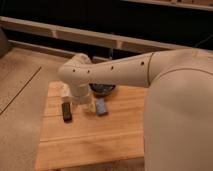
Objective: Drag the ceramic bowl in a circle
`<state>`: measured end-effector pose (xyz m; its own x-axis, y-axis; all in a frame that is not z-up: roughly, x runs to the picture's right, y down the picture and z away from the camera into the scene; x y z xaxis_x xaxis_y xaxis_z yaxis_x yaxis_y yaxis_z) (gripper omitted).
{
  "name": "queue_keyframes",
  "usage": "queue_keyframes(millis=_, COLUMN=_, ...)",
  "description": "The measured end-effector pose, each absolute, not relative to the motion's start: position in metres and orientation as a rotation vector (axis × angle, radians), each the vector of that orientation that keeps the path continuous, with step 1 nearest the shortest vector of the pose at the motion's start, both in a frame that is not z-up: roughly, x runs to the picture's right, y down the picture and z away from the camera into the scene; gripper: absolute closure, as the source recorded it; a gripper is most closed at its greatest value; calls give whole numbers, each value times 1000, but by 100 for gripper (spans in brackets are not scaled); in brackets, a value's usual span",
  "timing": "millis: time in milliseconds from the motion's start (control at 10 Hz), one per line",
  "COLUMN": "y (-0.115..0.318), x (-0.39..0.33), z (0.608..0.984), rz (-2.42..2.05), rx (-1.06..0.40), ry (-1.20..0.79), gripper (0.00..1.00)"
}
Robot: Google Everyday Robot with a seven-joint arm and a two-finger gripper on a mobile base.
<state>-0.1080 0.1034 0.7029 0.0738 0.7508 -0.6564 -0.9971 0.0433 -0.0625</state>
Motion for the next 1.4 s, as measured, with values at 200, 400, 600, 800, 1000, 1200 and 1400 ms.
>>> queue_keyframes(millis=200, y=103, x=-108, z=703, rz=1433, rx=-592, ry=523, gripper=35)
queue_keyframes(millis=400, y=103, x=-108, z=703, rz=1433, rx=-591, ry=523, gripper=35)
queue_keyframes(millis=600, y=103, x=-108, z=703, rz=1433, rx=-591, ry=523, gripper=35)
queue_keyframes(millis=800, y=103, x=-108, z=703, rz=1433, rx=-591, ry=523, gripper=35)
queue_keyframes(millis=1000, y=103, x=-108, z=703, rz=1433, rx=-592, ry=523, gripper=35)
queue_keyframes(millis=1200, y=103, x=-108, z=703, rz=1433, rx=-591, ry=522, gripper=35)
queue_keyframes(millis=1400, y=97, x=-108, z=704, rz=1436, rx=-573, ry=504, gripper=35)
